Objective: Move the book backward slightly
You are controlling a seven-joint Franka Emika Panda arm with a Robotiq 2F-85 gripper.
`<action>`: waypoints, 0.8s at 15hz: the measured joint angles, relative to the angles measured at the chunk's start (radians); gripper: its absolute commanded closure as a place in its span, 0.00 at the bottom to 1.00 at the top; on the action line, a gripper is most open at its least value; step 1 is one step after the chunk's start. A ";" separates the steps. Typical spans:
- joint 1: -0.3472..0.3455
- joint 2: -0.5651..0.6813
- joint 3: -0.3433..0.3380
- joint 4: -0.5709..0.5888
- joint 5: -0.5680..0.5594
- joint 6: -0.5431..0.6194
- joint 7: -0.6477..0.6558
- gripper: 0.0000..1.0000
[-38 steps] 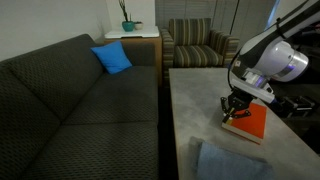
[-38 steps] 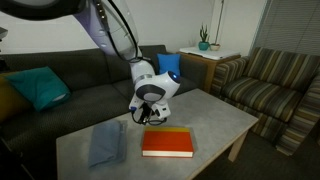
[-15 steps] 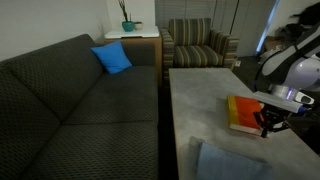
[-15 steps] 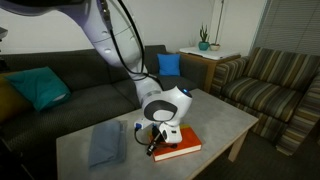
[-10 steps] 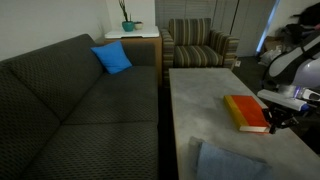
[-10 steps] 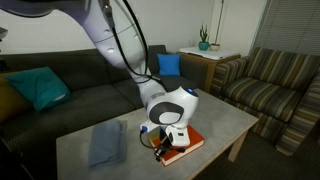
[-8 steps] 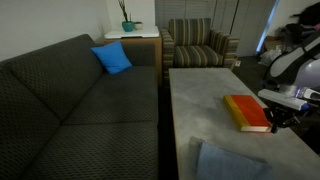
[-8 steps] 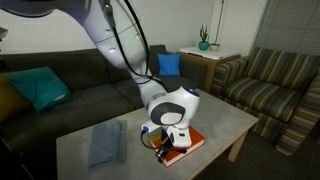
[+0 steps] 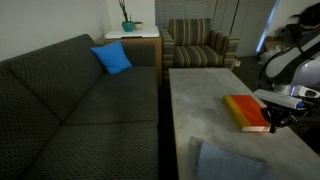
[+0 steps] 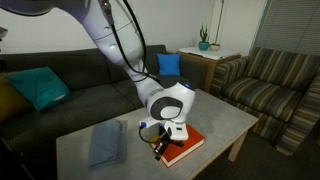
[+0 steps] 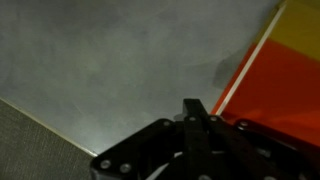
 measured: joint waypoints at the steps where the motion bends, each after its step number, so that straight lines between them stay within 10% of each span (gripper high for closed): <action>1: 0.016 -0.009 0.000 -0.001 -0.013 -0.023 -0.002 1.00; 12: 0.159 -0.269 -0.054 -0.193 -0.153 -0.111 -0.002 1.00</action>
